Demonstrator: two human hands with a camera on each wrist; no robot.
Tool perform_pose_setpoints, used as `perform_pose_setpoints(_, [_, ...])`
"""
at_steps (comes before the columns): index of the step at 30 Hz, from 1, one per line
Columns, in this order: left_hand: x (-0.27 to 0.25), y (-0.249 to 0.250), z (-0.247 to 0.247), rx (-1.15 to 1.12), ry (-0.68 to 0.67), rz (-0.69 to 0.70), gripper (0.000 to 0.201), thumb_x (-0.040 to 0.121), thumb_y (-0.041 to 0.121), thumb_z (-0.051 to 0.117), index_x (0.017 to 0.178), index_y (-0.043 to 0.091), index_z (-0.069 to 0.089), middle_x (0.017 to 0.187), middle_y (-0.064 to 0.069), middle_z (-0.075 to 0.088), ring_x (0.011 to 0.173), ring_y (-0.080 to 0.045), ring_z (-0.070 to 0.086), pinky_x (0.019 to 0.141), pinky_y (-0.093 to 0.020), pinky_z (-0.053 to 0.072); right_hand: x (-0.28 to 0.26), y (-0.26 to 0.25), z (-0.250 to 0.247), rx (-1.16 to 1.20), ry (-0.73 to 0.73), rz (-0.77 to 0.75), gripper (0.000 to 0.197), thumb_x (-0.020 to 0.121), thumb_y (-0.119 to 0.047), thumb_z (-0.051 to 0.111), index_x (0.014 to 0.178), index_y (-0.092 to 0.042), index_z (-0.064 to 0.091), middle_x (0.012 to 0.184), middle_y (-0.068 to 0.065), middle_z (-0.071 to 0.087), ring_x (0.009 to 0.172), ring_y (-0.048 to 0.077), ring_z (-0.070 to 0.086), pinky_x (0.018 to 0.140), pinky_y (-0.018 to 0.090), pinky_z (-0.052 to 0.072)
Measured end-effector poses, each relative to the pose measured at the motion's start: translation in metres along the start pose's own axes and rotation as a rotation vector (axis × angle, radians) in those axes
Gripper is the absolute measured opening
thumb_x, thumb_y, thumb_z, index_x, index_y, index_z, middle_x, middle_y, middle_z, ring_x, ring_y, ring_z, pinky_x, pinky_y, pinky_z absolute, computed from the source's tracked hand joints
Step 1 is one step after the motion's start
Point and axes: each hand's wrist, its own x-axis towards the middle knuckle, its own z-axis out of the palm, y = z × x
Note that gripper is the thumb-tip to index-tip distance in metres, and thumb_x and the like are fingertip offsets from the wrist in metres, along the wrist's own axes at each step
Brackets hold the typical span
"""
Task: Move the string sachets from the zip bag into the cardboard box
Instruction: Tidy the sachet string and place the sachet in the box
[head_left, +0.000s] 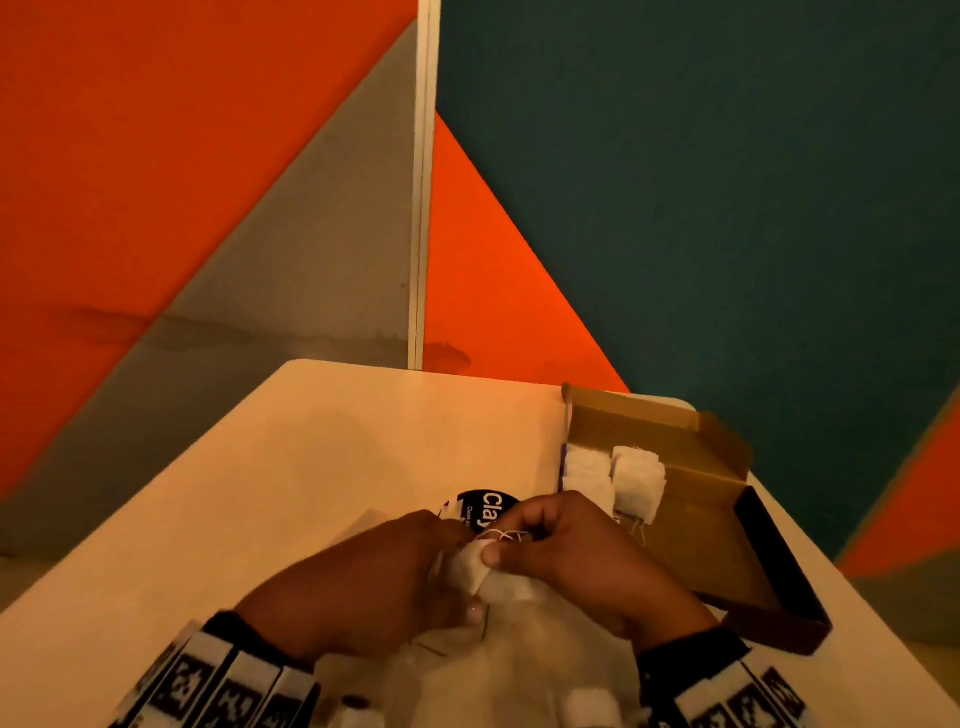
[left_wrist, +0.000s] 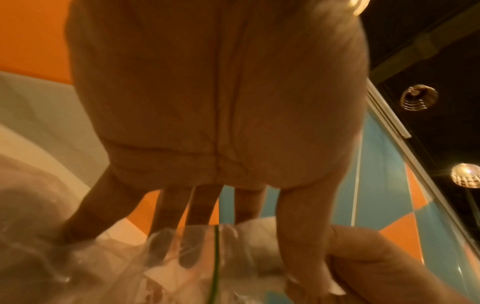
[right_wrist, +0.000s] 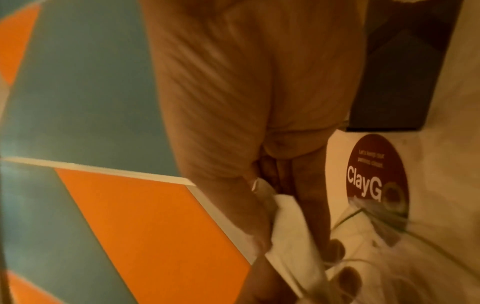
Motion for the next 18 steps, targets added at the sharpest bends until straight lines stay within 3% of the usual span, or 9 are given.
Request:
perform_pose_setpoints(3, [0.001,-0.004,0.0,-0.025,0.052,-0.043,0.033,0.084,0.062,0.064,0.113,0.045,0.059,0.109,0.018,0.061,0.098,0.001,0.056,0.093,-0.031,0.048,0.003,0.001,-0.005,0.07,0.023,-0.025,0.009,0.08,-0.015,0.082,0.088,-0.018,0.082,0.092,0.003,0.079,0.079,0.014,0.067,0.078,0.031,0.056])
perform_pose_setpoints(6, [0.004,-0.008,0.001,-0.119,0.104,-0.101,0.021,0.084,0.058,0.066,0.101,0.045,0.066,0.101,0.019,0.067,0.094,0.003,0.06,0.094,-0.033,0.049,0.005,0.003,-0.012,0.115,0.013,-0.036,0.027,0.083,-0.004,0.078,0.1,-0.024,0.08,0.105,-0.009,0.078,0.091,0.017,0.071,0.087,0.03,0.059])
perform_pose_setpoints(9, [0.005,-0.006,-0.003,-0.196,0.116,-0.118,0.02,0.08,0.063,0.063,0.096,0.052,0.069,0.101,0.026,0.068,0.095,0.011,0.061,0.095,-0.023,0.048,0.008,0.004,-0.018,0.227,0.007,-0.033,0.049,0.085,0.011,0.068,0.114,-0.029,0.071,0.121,-0.014,0.071,0.107,0.012,0.071,0.098,0.04,0.057])
perform_pose_setpoints(11, [0.006,-0.004,-0.008,-0.188,0.101,-0.126,0.029,0.073,0.069,0.059,0.095,0.054,0.07,0.102,0.031,0.067,0.097,0.017,0.057,0.09,-0.013,0.043,0.01,0.006,-0.02,0.265,0.031,-0.042,0.057,0.085,0.016,0.064,0.114,-0.033,0.069,0.123,-0.019,0.069,0.099,0.007,0.071,0.095,0.039,0.058])
perform_pose_setpoints(13, [0.006,-0.002,-0.012,-0.205,0.101,-0.144,0.025,0.076,0.064,0.061,0.095,0.053,0.073,0.101,0.035,0.067,0.097,0.021,0.055,0.084,-0.005,0.037,0.011,0.007,-0.022,0.288,0.063,-0.054,0.062,0.084,0.018,0.062,0.112,-0.036,0.069,0.12,-0.022,0.069,0.091,0.009,0.071,0.086,0.033,0.06])
perform_pose_setpoints(16, [0.007,-0.006,-0.015,-0.292,0.139,-0.125,0.044,0.062,0.077,0.067,0.094,0.048,0.076,0.1,0.028,0.072,0.098,0.014,0.062,0.088,-0.014,0.042,0.012,0.005,-0.022,0.308,0.108,-0.065,0.06,0.084,0.019,0.062,0.11,-0.034,0.069,0.116,-0.02,0.071,0.094,0.01,0.073,0.078,0.028,0.059])
perform_pose_setpoints(18, [0.008,-0.006,-0.015,-0.295,0.177,-0.14,0.036,0.062,0.065,0.077,0.092,0.045,0.077,0.1,0.023,0.074,0.098,0.007,0.065,0.091,-0.02,0.047,0.013,0.005,-0.021,0.316,0.127,-0.067,0.057,0.084,0.019,0.062,0.108,-0.032,0.07,0.112,-0.017,0.073,0.092,0.01,0.073,0.078,0.028,0.059])
